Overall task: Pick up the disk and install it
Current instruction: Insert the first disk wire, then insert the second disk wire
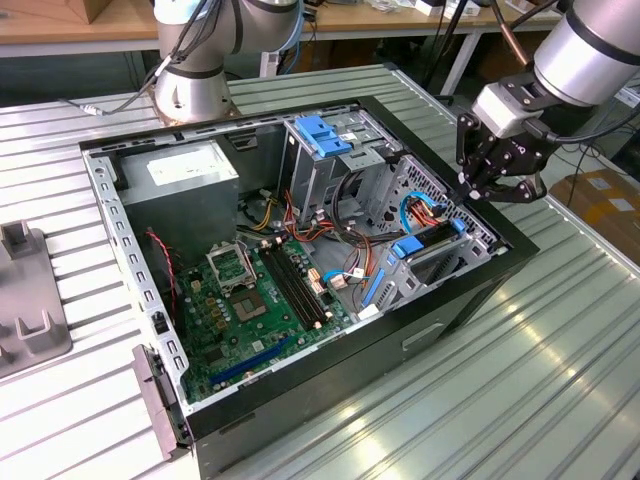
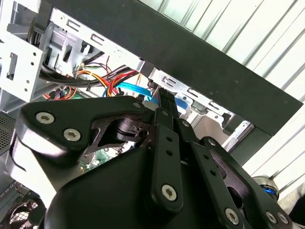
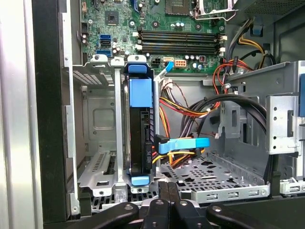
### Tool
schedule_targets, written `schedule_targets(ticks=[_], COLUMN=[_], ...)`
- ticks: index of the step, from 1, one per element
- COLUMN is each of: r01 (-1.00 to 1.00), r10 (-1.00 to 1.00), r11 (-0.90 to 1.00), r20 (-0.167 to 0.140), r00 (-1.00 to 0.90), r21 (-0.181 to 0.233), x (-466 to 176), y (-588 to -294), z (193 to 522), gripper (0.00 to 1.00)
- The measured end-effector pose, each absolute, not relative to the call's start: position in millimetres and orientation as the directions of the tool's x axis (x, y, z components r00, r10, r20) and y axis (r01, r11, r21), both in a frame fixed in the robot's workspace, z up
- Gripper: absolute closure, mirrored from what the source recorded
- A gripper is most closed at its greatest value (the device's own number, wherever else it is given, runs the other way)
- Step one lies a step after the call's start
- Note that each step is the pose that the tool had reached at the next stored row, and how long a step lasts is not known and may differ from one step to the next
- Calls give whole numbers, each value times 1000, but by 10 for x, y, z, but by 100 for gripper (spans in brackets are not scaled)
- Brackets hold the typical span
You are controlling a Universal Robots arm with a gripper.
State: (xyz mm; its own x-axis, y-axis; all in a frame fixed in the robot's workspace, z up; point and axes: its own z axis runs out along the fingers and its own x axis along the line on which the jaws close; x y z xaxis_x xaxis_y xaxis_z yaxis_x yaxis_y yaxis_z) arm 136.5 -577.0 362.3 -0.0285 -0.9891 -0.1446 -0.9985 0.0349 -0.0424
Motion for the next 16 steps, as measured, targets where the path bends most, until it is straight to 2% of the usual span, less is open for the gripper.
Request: schedule_targets(ticks=[8,11,12,13,14,15,16], r01=[-998,-998,-998,-998,-998,-998,-998], r10=[-989,-989,-989,-989,-989,-989,-989], r11=[35,35,35,35,35,35,35], r20=[-145,-145,-145,-145,-145,-145,-145], r00=[-28,-28,-28,-28,-28,-28,-28], r21=[-42,-42,-42,-42,-42,-42,-42], x=[1369,1370,1370,1371,1371,1371,1372], y=[-5770,-5770,-5770,-5770,-5770,-5770,-5770], z=[3623,3623,3623,3623,3623,3623,3623], gripper=[89,71,71,64,64,58,58])
